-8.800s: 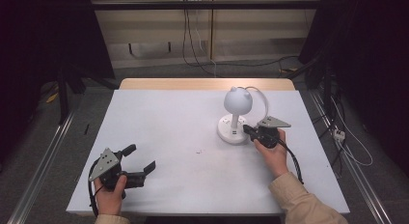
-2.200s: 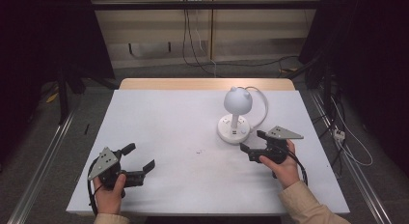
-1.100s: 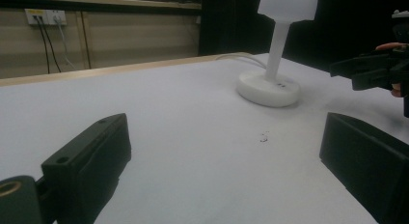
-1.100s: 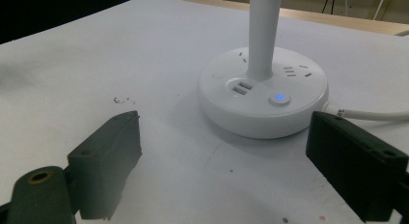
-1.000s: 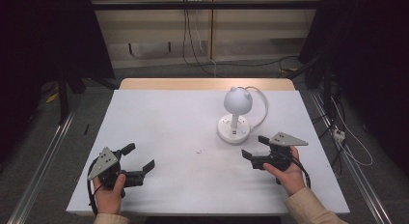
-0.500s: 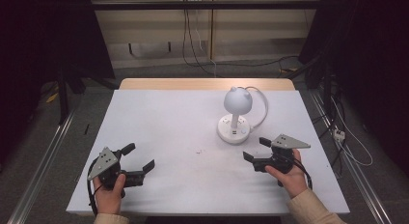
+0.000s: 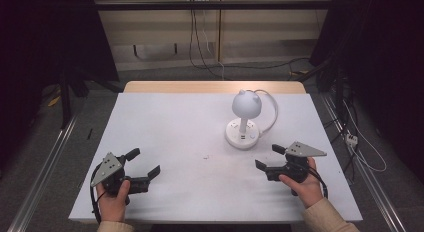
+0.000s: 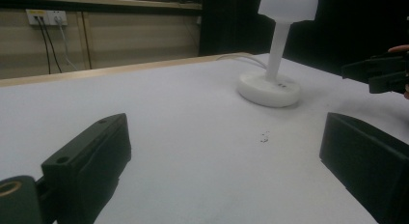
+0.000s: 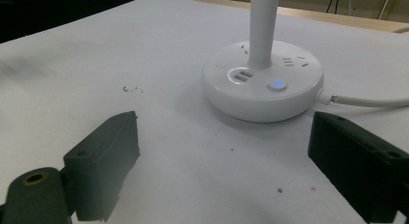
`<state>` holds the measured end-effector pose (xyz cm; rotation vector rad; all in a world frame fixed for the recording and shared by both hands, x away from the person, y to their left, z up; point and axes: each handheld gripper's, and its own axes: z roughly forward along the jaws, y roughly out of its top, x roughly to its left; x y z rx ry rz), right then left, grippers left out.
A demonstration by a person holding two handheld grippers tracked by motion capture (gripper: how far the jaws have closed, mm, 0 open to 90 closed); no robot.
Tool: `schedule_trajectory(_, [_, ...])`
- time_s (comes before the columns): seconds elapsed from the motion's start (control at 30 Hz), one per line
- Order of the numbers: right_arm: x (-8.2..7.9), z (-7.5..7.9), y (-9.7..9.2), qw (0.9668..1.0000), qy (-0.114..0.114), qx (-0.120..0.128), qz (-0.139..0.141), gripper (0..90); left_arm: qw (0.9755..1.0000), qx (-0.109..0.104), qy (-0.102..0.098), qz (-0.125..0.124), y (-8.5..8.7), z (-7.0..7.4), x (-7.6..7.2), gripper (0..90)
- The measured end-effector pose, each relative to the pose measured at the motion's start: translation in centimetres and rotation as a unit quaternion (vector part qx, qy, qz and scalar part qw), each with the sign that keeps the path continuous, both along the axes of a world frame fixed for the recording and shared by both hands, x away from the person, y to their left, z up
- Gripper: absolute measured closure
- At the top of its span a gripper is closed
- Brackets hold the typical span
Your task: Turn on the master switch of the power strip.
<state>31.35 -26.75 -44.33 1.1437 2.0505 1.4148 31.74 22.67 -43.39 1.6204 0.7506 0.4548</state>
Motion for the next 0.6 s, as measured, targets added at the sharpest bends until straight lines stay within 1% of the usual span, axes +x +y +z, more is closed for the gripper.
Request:
schedule_trajectory(0.07, [-0.1, 0.0, -0.1, 1.0, 0.0, -0.001, 0.0, 10.6, 1.0, 0.0, 0.001, 0.0, 0.0, 0.0, 0.0, 3.7])
schedule_trajectory(0.17, [-0.3, -0.1, -0.3, 1.0, -0.001, 0.004, -0.001, 11.0, 1.0, 0.0, 0.001, 0.0, 0.0, 0.0, 0.0, 3.7])
schedule_trajectory(0.27, [-0.5, -0.2, -0.5, 1.0, 0.0, 0.0, 0.0, 11.0, 1.0, 0.0, 0.001, 0.0, 0.0, 0.0, 0.0, 3.7])
schedule_trajectory(0.6, [-1.1, -0.2, -0.8, 1.0, -0.002, 0.0, 0.005, 10.5, 1.0, 0.0, 0.002, 0.0, -0.1, 0.0, 0.0, 3.7])
